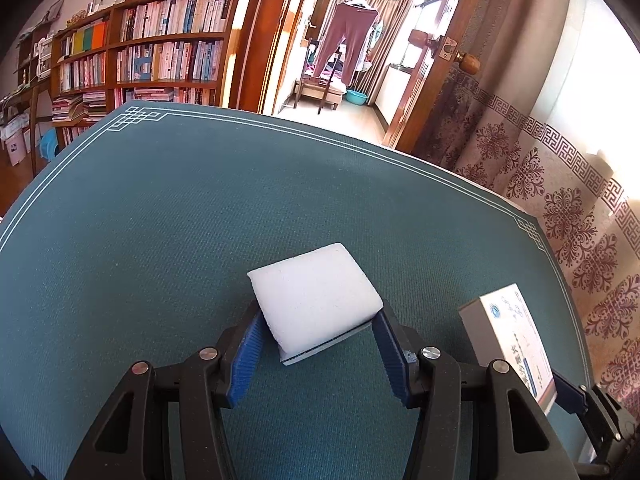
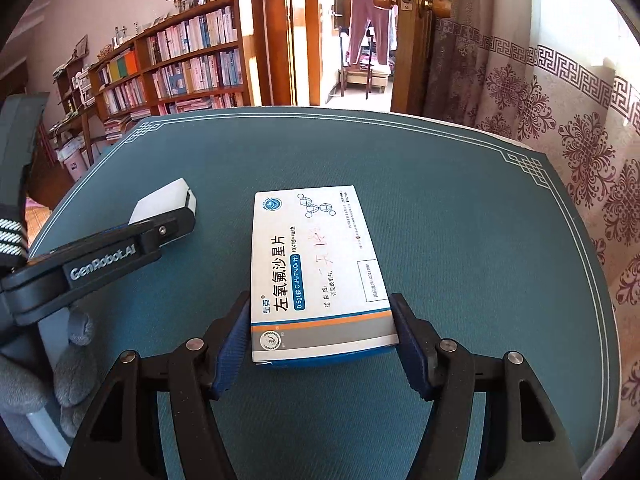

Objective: Organize objects
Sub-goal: 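Grasp and lift the white-blue medicine box with the right tool, then carry the sponge and medicine box toward the clear bowl with both tools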

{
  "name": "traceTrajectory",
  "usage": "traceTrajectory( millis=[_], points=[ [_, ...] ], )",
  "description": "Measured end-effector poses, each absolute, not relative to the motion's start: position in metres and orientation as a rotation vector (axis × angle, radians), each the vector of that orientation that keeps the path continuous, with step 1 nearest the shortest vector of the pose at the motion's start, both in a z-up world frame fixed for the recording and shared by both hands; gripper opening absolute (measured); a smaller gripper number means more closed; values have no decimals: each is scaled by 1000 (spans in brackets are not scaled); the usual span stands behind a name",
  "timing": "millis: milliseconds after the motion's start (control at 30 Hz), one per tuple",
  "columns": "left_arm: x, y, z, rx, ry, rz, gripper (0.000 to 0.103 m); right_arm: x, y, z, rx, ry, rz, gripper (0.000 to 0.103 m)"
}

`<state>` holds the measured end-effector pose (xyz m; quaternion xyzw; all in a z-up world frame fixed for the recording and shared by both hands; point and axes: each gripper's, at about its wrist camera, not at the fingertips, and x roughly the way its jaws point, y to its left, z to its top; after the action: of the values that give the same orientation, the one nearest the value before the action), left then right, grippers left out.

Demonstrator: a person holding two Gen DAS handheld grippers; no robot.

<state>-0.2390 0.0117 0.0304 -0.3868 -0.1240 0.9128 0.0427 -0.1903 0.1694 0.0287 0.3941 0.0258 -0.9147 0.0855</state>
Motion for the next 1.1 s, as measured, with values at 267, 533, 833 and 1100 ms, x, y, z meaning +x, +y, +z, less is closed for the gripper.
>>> traceTrajectory(
  millis=[267,533,833,1100],
  points=[
    [-233,22,36,-1152,-299,2810,57,-129,183,45,1126,-25,-2746,67],
    [-222,38,50,-1088,-242,2785,57,-85,203,55,1101,-112,-2785,67],
    [-207,57,66,-1014,-180,2754,57,-47,224,73,1035,-173,-2837,67],
    [-195,72,74,-963,-124,2740,57,-10,246,87,976,-209,-2895,67]
  ],
)
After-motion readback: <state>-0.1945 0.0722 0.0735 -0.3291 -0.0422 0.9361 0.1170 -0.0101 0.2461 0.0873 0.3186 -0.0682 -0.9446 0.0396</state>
